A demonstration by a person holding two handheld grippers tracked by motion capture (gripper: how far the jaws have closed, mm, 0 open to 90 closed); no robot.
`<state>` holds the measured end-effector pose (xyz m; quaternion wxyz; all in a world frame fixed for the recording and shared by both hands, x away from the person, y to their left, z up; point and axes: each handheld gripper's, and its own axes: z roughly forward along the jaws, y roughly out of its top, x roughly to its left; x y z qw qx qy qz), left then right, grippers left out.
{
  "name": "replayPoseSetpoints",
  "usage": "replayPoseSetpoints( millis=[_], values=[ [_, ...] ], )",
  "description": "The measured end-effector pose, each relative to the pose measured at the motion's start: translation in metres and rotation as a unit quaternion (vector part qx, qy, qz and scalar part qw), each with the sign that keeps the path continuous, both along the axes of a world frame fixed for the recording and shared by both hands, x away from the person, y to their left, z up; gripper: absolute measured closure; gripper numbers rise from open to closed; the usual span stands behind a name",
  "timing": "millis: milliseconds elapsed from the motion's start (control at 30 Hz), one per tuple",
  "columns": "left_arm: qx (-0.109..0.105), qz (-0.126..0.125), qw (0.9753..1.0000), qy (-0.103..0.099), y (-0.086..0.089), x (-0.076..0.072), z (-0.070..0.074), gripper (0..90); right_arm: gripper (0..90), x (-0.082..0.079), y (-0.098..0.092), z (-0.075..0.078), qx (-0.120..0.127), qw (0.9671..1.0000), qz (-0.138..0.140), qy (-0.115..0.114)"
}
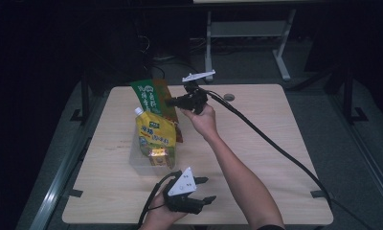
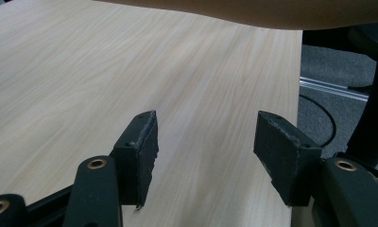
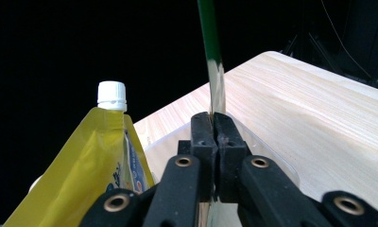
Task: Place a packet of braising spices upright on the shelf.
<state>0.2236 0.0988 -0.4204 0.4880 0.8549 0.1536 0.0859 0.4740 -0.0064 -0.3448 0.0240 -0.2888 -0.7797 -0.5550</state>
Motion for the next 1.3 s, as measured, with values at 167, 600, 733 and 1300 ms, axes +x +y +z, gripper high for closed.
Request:
replayPoseSetpoints(
  millis=[167, 600, 733, 1300],
  values=[
    [0.000, -0.001, 1.0000, -0.003, 0.001, 0.000, 0.001, 39.1, 80.5, 0.006, 0.004, 0.001, -0.012, 0.9999, 0.001, 0.012],
    [0.000, -0.002, 1.0000, -0.004, 0.001, 0.000, 0.002, 39.0, 81.9, 0.017, 0.023, -0.004, -0.094, 0.9954, -0.004, 0.019],
    [0.001, -0.003, 1.0000, -0.006, 0.001, -0.001, 0.001, 39.1, 89.5, 0.018, 0.026, -0.007, -0.087, 0.9959, -0.001, 0.025],
    [0.004, -0.003, 1.0000, -0.004, 0.003, 0.001, 0.000, 38.9, 90.0, 0.007, 0.035, -0.009, 0.000, 1.0000, 0.009, -0.002]
  ],
)
